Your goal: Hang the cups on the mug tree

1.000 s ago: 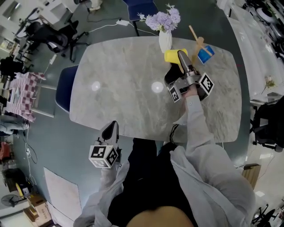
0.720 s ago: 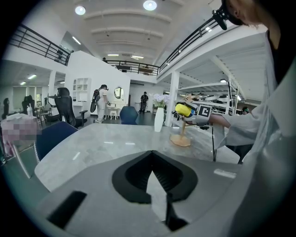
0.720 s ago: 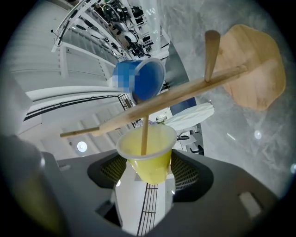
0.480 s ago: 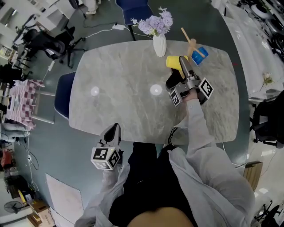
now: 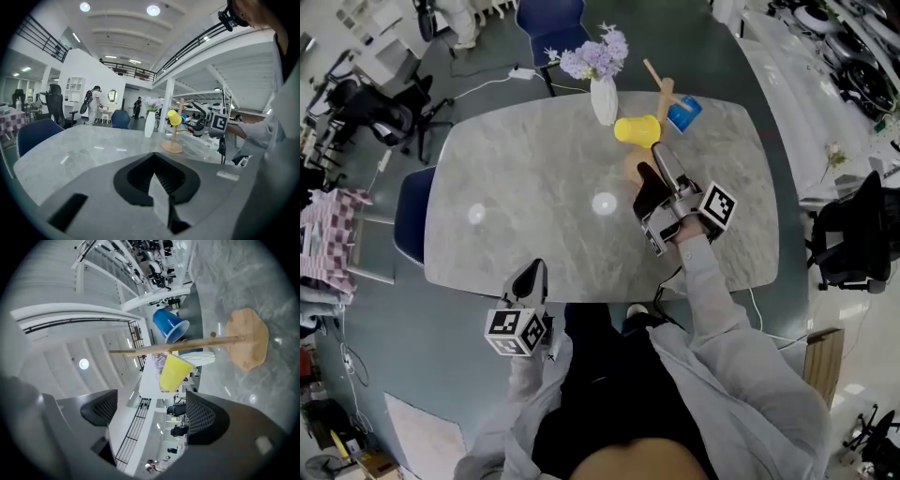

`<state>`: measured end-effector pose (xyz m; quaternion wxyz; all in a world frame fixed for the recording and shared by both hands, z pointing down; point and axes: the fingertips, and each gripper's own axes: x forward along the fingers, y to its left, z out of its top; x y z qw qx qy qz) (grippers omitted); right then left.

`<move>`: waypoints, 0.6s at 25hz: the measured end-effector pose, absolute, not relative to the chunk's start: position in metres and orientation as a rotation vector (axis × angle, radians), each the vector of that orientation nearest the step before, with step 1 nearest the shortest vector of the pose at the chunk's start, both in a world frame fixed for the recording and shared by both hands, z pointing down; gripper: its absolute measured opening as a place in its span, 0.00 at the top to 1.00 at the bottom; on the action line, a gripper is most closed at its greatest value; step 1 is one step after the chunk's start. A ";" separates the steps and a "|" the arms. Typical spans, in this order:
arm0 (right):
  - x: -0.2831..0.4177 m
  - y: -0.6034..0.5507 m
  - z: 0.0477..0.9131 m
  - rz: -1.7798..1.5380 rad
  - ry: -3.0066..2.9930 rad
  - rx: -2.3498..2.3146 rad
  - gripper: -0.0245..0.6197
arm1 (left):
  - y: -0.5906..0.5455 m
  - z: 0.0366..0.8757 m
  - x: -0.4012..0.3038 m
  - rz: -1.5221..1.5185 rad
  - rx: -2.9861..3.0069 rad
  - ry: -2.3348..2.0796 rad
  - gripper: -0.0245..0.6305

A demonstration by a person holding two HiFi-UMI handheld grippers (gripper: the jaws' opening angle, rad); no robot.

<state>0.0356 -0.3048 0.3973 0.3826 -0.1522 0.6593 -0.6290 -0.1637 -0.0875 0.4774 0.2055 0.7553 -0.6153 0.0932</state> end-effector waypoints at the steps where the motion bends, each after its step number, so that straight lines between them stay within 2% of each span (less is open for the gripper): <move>1: 0.041 -0.293 0.395 -1.584 1.730 -0.400 0.27 | -0.091 0.477 -0.157 0.239 2.123 -1.702 0.96; 8: 0.092 -0.224 0.388 -1.332 2.199 -0.672 0.34 | -0.117 0.459 -0.093 0.122 2.286 -1.573 0.96; 15: 0.142 -0.182 0.400 -0.833 2.694 -1.177 0.40 | -0.137 0.440 -0.039 0.037 2.394 -1.459 0.96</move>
